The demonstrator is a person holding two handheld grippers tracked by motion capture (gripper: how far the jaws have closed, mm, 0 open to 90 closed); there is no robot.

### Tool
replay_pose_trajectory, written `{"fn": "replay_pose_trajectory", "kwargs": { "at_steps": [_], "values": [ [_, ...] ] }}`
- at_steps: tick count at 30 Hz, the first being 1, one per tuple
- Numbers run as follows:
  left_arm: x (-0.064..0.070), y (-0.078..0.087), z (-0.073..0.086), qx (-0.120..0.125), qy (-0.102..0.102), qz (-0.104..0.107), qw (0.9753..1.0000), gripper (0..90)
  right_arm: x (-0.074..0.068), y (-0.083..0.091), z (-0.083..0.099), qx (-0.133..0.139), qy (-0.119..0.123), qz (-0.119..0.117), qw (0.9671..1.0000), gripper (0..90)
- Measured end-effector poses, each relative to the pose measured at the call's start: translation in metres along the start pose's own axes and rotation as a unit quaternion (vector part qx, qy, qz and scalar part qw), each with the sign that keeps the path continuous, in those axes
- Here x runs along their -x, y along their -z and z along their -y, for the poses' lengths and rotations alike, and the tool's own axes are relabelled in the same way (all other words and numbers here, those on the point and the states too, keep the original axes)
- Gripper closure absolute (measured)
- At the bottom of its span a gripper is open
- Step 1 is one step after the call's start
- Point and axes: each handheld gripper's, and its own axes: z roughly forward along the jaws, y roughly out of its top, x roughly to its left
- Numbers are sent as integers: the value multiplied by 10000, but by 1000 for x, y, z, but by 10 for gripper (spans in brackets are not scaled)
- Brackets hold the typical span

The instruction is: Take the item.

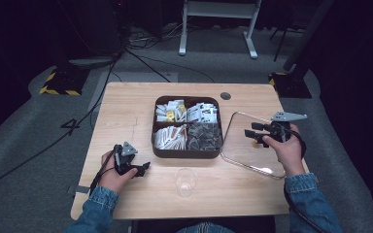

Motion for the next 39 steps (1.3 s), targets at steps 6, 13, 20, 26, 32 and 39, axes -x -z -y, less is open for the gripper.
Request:
{"fn": "replay_pose_trajectory", "kwargs": {
  "at_steps": [6,13,20,26,32,39],
  "values": [
    [0,0,0,-10,-17,-6,10000,196,-16,-12,-10,-31,160,-330,9993,546],
    [2,0,0,3,18,-51,10000,198,-32,-41,-18,-229,419,-598,9971,582],
    [2,1,1,0,28,-77,10000,198,-48,-74,-26,-427,609,-592,9955,569],
    [3,1,1,2,45,-70,10000,199,-56,-92,-31,-637,760,-601,9933,578],
    [2,1,1,0,29,-60,10000,197,-64,-108,-33,-755,788,-653,9919,575],
    [2,0,0,8,12,-34,10000,191,-69,-126,-33,-932,853,-562,9904,566]
  ]
}}
